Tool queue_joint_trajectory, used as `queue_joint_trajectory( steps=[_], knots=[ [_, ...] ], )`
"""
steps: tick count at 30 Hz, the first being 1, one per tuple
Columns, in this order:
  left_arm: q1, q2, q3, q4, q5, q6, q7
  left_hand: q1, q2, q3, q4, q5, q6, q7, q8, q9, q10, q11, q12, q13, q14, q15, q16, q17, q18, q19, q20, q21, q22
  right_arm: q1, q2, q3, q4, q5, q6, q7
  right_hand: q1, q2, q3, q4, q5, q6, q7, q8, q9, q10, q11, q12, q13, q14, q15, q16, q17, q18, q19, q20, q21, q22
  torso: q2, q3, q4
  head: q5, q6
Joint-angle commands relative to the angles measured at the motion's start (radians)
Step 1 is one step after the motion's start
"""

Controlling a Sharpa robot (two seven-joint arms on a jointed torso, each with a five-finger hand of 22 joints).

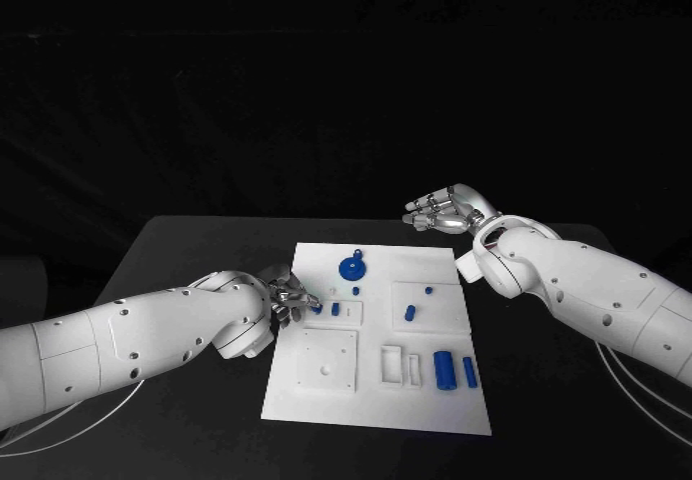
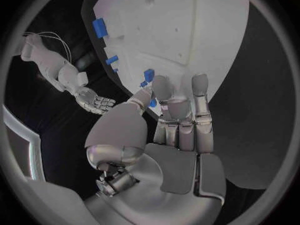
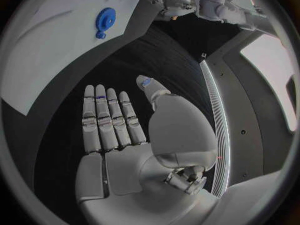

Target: Assemble the parts on the task board

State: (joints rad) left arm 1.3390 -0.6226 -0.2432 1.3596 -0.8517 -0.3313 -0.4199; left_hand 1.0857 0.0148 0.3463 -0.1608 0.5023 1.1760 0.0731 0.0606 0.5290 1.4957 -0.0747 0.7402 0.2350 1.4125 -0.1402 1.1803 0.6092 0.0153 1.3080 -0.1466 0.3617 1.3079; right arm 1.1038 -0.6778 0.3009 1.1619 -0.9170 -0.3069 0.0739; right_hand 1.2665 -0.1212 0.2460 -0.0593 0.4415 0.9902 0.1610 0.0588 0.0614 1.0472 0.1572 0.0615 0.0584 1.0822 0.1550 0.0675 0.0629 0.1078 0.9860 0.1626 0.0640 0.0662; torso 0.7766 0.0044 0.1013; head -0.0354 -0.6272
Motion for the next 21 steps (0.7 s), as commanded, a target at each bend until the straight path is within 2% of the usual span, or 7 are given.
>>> queue_joint_trajectory(
  steps=[1,21],
  knots=[
    [-0.003,0.002,0.0,0.002,-0.046,0.01,0.0,0.002,0.009,0.0,-0.006,0.0,0.182,-0.11,0.006,0.155,0.018,-0.035,-0.002,0.0,-0.001,-0.003,-0.003,-0.001,0.004,0.001,0.001,0.005,0.018,-0.001,-0.001,0.001,0.002,0.003,0.009,0.009,0.006,0.0,-0.004,0.002,0.005,-0.006,-0.001,0.001,-0.001,-0.007,0.0,-0.003,-0.001,-0.006,-0.001,-0.005,-0.001,0.017,-0.006,0.0,0.004,-0.001,0.0,0.0,-0.0002,-0.001,-0.002],
    [-0.011,0.007,0.0,-0.002,-0.11,0.023,-0.013,0.006,0.009,-0.002,-0.007,-0.003,0.181,-0.11,0.007,0.157,0.018,-0.036,-0.002,0.001,0.0,-0.004,-0.004,-0.002,0.003,0.002,-0.001,0.006,0.018,-0.002,-0.002,0.001,0.002,0.004,0.01,0.01,0.006,0.0,-0.004,0.002,0.005,-0.006,-0.001,0.001,-0.001,-0.007,0.0,-0.003,-0.001,-0.006,-0.001,-0.005,-0.001,0.017,-0.006,0.0,0.004,-0.001,0.001,0.0003,0.0,-0.004,-0.004]
  ],
)
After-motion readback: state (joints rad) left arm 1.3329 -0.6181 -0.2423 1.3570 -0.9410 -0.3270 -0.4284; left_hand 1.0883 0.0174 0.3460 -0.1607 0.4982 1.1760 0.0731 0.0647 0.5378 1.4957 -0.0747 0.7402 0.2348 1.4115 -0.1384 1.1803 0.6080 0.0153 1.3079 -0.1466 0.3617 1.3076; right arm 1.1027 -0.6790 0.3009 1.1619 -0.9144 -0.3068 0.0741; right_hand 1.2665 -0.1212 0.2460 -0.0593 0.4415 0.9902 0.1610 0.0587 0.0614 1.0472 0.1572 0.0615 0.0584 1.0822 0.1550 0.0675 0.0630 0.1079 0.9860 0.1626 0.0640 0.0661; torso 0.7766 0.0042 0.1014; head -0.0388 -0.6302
